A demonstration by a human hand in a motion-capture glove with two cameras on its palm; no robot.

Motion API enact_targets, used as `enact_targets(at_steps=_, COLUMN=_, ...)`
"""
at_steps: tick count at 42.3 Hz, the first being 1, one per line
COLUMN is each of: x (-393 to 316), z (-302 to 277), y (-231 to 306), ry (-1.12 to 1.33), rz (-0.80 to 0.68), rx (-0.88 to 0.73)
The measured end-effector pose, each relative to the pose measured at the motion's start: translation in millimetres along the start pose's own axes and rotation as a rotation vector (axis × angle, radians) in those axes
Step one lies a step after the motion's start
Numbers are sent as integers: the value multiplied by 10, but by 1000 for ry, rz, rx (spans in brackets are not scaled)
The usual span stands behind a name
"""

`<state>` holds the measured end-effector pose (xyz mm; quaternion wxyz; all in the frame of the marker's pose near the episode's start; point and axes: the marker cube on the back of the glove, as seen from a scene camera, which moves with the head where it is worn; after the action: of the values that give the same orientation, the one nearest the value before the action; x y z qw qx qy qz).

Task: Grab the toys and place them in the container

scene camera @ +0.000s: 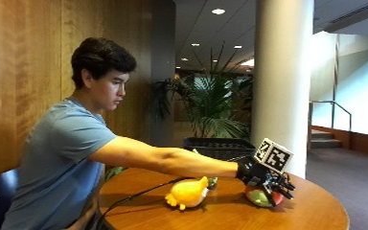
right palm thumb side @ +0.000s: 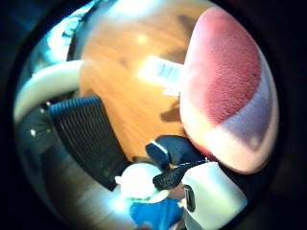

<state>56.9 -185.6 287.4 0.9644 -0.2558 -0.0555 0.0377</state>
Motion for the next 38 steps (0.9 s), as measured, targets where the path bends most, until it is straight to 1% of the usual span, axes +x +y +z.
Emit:
enact_targets(at_steps=5, x=-30, z=97, y=-34, ry=25, rz=4, rx=-18)
enact_targets(at_steps=11, x=1, z=96, y=-20, ry=0, rz=9, rx=17)
enact_targets(at_steps=14, x=-30, z=86, y=-13, ry=-18, rz=1, rx=68)
enact_targets(at_steps=21, x=-151, z=4, y=48, ry=15, rz=10, rx=250)
enact_targets(at_steps=29, x=-262, z=-207, y=388, ry=36, rz=-11, rx=319)
enact_targets(at_steps=34, x=-222, z=-548, y=732, ry=92, rz=5, rx=370)
enact_targets(at_steps=38, x=-139, z=-908, y=1136, ry=120, rz=25, rx=423)
